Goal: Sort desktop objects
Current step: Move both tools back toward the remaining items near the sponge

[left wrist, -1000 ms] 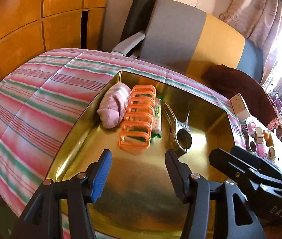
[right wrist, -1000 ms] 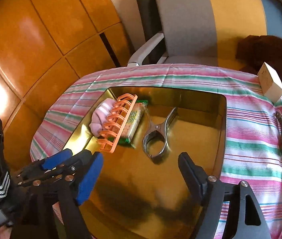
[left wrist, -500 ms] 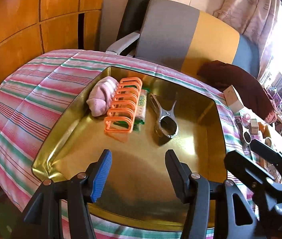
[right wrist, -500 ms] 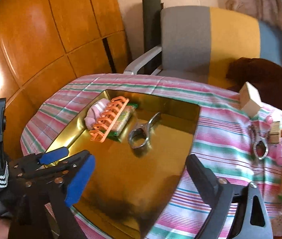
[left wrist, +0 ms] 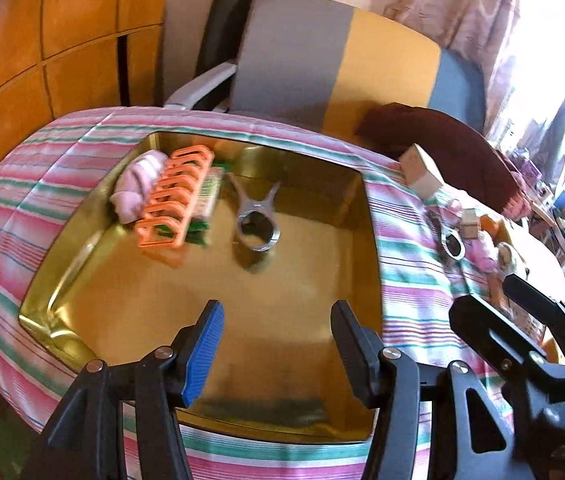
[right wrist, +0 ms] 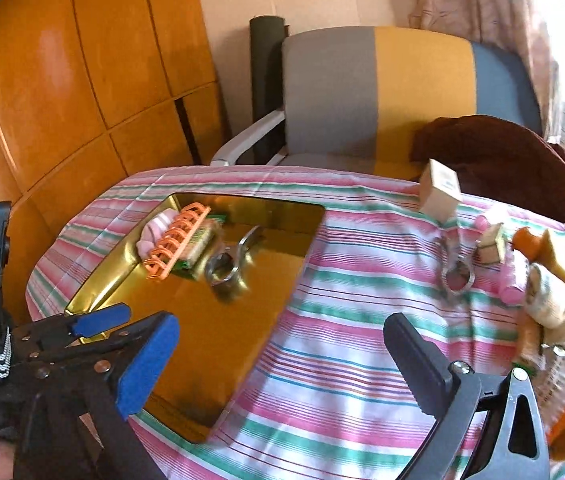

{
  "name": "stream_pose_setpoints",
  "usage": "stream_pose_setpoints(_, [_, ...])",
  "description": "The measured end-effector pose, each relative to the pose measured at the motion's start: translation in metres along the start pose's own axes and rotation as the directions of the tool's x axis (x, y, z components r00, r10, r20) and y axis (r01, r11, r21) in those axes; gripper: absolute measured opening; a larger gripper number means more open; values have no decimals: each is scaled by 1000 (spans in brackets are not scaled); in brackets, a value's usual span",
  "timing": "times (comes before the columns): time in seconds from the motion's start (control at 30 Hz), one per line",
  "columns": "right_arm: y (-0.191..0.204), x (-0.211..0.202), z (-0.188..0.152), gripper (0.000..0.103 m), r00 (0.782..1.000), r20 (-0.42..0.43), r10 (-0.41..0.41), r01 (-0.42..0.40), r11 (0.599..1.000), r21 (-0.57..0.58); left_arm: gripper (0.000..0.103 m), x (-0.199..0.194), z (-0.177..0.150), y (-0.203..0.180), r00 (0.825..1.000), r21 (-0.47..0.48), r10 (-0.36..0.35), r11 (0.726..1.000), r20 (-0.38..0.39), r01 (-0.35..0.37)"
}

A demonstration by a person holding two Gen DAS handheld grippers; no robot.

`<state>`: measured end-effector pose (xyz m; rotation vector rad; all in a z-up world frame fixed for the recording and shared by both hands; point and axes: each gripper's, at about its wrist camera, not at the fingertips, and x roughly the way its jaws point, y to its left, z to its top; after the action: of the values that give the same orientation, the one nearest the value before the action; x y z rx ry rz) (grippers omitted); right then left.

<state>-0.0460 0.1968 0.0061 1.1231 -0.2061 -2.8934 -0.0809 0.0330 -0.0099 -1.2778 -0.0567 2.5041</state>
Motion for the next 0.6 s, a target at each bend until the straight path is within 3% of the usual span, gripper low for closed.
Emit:
stream_pose_setpoints(0.17, [-28, -15, -17, 103, 1000, 14, -26, 26, 999, 29, 56, -1, -10, -32, 1000, 89, -22, 996, 20, 20])
stream_pose_setpoints(0.4, [-77, -33, -54, 103, 999, -3, -54, 54, 994, 95, 56, 9, -27, -77, 994, 177, -105, 978, -38, 110])
stream_pose_setpoints(0.6, [-123, -69, -78, 103, 982, 51, -181, 170, 972, 164, 56, 15, -37, -129, 978, 276, -191, 939, -78, 205])
